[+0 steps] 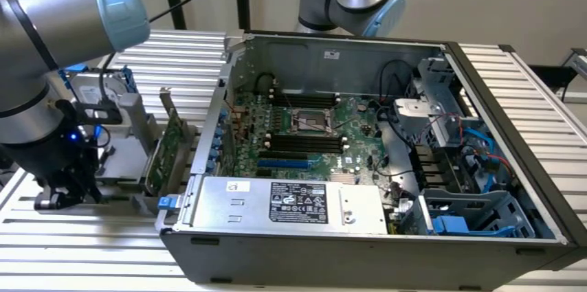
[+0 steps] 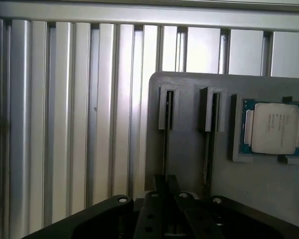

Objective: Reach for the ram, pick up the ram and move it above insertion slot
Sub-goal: 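Pick up the ram and move it above insertion slot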

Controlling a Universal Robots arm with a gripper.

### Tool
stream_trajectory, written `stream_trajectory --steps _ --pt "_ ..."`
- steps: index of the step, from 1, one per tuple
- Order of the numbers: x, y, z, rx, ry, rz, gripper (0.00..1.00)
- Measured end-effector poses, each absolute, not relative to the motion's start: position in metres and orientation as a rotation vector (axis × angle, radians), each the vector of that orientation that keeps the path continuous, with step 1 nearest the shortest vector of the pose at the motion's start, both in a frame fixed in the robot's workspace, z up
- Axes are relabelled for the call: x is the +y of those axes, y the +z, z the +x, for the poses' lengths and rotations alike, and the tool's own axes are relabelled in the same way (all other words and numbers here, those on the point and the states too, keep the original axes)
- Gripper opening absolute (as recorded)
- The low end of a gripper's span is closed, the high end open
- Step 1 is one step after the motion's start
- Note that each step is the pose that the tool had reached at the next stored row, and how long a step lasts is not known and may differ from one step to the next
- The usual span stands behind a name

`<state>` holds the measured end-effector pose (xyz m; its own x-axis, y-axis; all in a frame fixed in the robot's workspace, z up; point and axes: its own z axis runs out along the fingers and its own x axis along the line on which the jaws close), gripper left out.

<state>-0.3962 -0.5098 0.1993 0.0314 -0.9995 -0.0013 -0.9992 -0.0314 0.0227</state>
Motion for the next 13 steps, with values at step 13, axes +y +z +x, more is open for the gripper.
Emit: stream_trajectory --steps 13 --pt "-0.510 0.244 -0.396 -2.174 -0.027 2.246 0.14"
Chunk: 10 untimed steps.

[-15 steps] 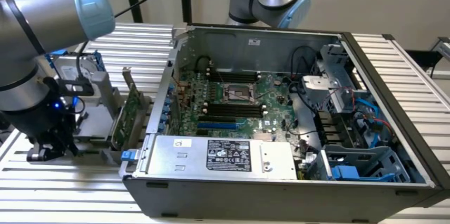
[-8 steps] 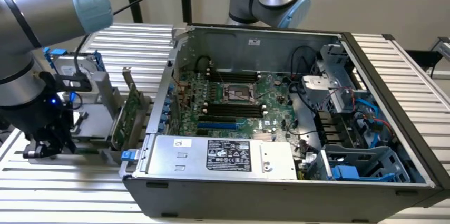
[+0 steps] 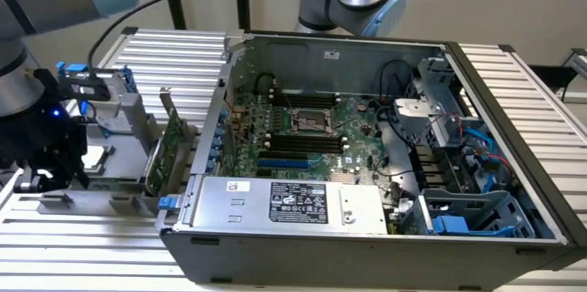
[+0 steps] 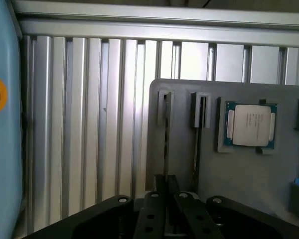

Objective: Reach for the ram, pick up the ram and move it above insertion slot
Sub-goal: 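Pick up the ram and move it above insertion slot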

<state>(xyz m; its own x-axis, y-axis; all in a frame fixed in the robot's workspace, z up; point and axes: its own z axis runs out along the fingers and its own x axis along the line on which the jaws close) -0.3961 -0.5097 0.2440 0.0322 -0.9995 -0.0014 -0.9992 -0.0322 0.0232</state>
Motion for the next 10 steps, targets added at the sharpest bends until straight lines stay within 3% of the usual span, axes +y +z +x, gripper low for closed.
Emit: stream_trajectory --steps 10 --pt "-0.510 0.289 -0.386 -2.170 -0.031 2.254 0.14"
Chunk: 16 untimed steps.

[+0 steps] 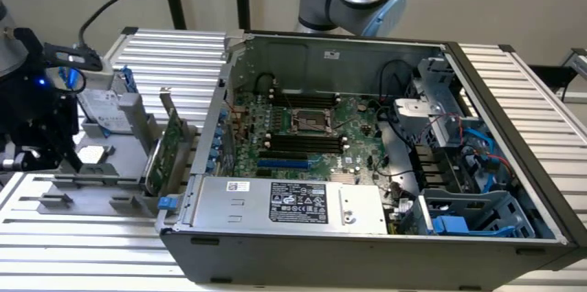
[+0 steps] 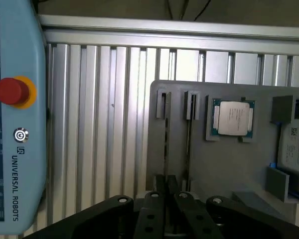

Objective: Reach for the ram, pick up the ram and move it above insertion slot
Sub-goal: 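Pick up the ram and move it above insertion slot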

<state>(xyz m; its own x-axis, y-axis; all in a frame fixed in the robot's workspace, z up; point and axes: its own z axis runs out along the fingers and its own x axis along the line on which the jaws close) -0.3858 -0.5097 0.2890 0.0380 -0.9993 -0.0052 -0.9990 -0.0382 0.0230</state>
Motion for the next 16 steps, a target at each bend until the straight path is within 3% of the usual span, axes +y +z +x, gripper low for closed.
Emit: stream_trajectory --steps 16 --pt "-0.510 0.355 -0.337 -2.163 -0.063 2.289 0.14"
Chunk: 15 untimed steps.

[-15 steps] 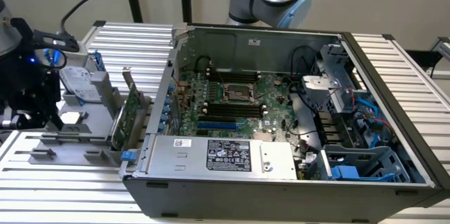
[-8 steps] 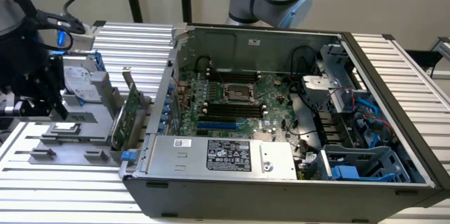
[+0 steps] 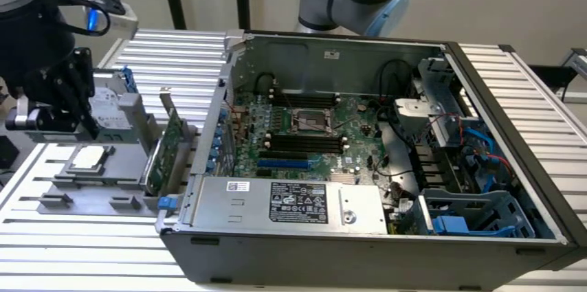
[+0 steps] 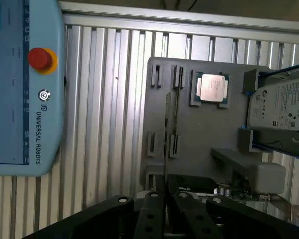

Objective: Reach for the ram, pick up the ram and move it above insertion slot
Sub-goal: 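Pick up the ram and move it above insertion slot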

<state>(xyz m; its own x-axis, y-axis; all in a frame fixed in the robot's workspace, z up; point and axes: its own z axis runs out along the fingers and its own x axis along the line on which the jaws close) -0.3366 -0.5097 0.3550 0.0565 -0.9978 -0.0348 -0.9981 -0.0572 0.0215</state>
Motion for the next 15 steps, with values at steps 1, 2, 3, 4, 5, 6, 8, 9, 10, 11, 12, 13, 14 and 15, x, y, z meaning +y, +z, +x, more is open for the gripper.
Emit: stream_trajectory --steps 1,2,3,4,5,6,8,9,10,11,12,13,14,15 --pt "-0.510 0.358 -0.333 2.149 0.065 -2.277 0.14" --pt "-0.510 0.362 -0.329 2.147 0.068 -2.276 0.14" --pt "-0.510 0.365 -0.325 2.145 0.070 -2.275 0.14" --pt "-0.510 0.369 -0.322 2.143 0.073 -2.275 0.14" --pt "-0.510 0.372 -0.317 2.141 0.076 -2.274 0.14" --pt "-0.510 0.375 -0.314 2.139 0.079 -2.273 0.14" --pt "-0.510 0.381 -0.306 2.135 0.084 -2.271 0.14" --pt "-0.510 0.384 -0.302 2.134 0.087 -2.270 0.14" --pt "-0.510 0.387 -0.298 2.132 0.090 -2.269 0.14" --pt "-0.510 0.390 -0.293 2.130 0.093 -2.268 0.14" --pt "-0.510 0.392 -0.289 2.128 0.096 -2.266 0.14" --pt "-0.510 0.394 -0.284 2.126 0.100 -2.264 0.14" --pt "-0.510 0.396 -0.279 2.124 0.104 -2.262 0.14" --pt "-0.510 0.397 -0.275 2.123 0.106 -2.261 0.14"
